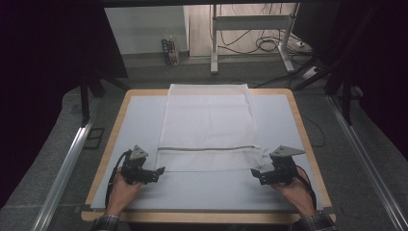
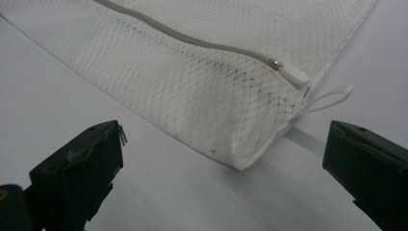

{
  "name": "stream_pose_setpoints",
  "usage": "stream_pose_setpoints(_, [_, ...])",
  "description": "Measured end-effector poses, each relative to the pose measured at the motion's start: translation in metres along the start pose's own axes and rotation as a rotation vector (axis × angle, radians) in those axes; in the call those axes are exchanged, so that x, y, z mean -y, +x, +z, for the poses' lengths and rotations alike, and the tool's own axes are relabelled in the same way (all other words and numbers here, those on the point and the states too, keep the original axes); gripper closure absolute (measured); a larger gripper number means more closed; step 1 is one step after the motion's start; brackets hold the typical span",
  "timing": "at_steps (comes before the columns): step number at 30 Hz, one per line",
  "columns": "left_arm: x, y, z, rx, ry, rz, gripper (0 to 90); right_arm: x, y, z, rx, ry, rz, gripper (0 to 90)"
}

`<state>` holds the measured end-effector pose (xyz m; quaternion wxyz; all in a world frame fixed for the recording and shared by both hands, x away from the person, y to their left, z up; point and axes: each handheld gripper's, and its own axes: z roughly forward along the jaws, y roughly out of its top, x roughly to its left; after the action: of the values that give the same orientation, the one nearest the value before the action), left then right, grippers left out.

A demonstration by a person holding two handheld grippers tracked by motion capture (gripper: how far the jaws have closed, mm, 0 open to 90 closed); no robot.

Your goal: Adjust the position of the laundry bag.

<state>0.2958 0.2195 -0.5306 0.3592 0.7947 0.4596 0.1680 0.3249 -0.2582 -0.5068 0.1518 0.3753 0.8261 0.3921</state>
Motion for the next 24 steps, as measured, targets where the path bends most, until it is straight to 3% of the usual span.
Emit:
stream_pose_setpoints(4, [-0.005, 0.003, 0.002, 0.011, -0.012, -0.005, 4.8, -0.004, -0.004, 0.000, 0.018, 0.005, 0.008, 3.4])
stream_pose_setpoints(10, [-0.014, 0.006, 0.010, -0.012, -0.008, 0.012, 7.4, -0.013, -0.011, 0.001, 0.058, 0.024, 0.009, 14.2])
stream_pose_setpoints(14, [-0.020, 0.008, 0.015, -0.031, 0.004, 0.029, 14.3, -0.021, -0.017, 0.007, 0.057, 0.042, 0.015, 26.0])
stream_pose_setpoints(24, [-0.032, 0.021, 0.026, -0.036, 0.016, 0.026, 24.5, -0.037, -0.029, 0.019, 0.123, 0.045, 0.040, 36.3])
